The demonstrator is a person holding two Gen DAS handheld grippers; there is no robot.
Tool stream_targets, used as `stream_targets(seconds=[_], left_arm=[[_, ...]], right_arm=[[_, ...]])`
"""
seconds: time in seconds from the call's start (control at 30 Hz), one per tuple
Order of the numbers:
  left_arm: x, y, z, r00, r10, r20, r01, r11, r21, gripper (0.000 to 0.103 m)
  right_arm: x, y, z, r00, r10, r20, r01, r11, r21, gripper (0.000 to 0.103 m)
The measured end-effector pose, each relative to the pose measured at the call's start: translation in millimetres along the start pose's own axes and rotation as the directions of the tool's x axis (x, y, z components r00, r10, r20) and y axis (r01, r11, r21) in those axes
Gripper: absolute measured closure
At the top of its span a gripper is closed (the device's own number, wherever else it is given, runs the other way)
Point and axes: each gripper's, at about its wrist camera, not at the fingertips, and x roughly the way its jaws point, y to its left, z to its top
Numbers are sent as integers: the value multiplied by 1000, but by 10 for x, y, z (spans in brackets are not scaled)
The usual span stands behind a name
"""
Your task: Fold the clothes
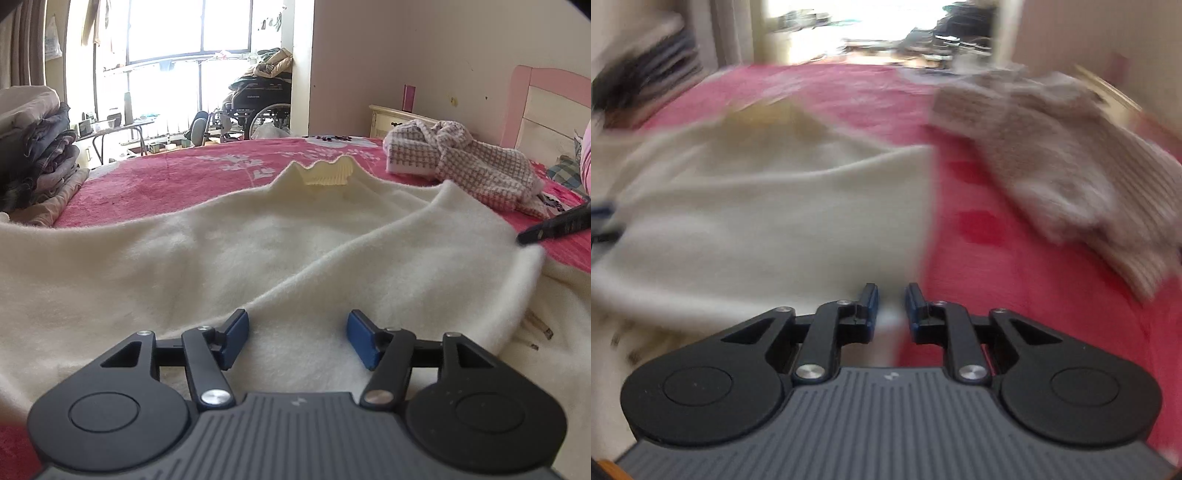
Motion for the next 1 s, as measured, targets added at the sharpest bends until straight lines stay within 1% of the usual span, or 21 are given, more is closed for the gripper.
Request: stream_targets(seconds=[0.03,0.1,0.17,0.2,0.27,0.3,0.33,0.37,0.4,0.43,0.47,0.5,0.57,0.63,0.67,0.73,0.77,0.8,0.87,0.9,1.0], left_arm=[[1,11,-3,1000,-5,1,5,1000,-6,41],[8,19,-3,1000,-8,2,8,1000,-11,41],[9,1,-1,1000,-3,1,3,1000,-4,40],[10,-6,0,1000,0,0,0,1000,-1,40],[5,-19,11,1000,5,-5,-5,1000,5,40],[-3,-23,28,1000,7,-12,-7,1000,10,40],[-18,-31,49,1000,14,-19,-14,1000,18,41],[-54,-49,78,999,31,-26,-30,999,27,42],[-121,-76,109,999,44,-21,-44,999,31,42],[-234,-123,138,999,43,2,-43,998,34,43],[-347,-169,167,999,42,26,-43,998,37,43],[-461,-238,196,998,30,51,-32,998,46,43],[-677,-491,243,995,-48,90,40,995,93,42],[-771,-835,241,986,-159,60,148,978,147,42],[-771,-1037,199,976,-216,18,210,962,174,42],[-729,-1432,10,946,-309,-99,324,921,218,43],[-711,-1615,-112,928,-337,-157,367,899,240,45],[-721,-1770,-258,922,-335,-193,379,883,277,46],[-884,-1983,-535,941,-297,-164,338,865,370,45],[-978,-2031,-612,942,-298,-154,335,854,399,46],[-1221,-2070,-729,931,-316,-183,364,837,409,47]], right_arm=[[-85,-48,18,1000,-15,18,15,999,42,75],[-299,-36,20,999,-6,53,4,999,51,76],[-499,69,-43,994,99,55,-101,994,35,76],[-556,131,-109,986,165,29,-166,986,22,76],[-559,186,-275,971,230,-63,-230,973,10,78],[-512,160,-393,969,209,-129,-210,978,10,78],[-507,101,-517,972,165,-165,-164,986,19,79],[-577,-17,-623,976,154,-153,-145,987,68,86],[-686,-106,-667,979,160,-127,-144,982,124,89],[-801,-126,-680,983,150,-107,-134,980,147,90],[-916,-146,-693,986,140,-86,-124,978,169,87],[-1007,-138,-704,988,140,-68,-125,974,189,85],[-1075,1,-719,982,182,-44,-169,964,205,85],[-1024,218,-719,974,220,-50,-209,964,167,85],[-960,334,-744,972,221,-75,-211,969,131,86],[-885,454,-933,971,195,-141,-184,979,85,86],[-906,457,-1053,970,183,-159,-172,982,82,86],[-1018,388,-1177,972,182,-146,-167,980,109,86],[-1305,254,-1447,973,177,-151,-150,974,172,86],[-1470,218,-1583,972,172,-161,-141,972,186,86],[-1895,156,-1915,968,138,-210,-101,979,178,86]])
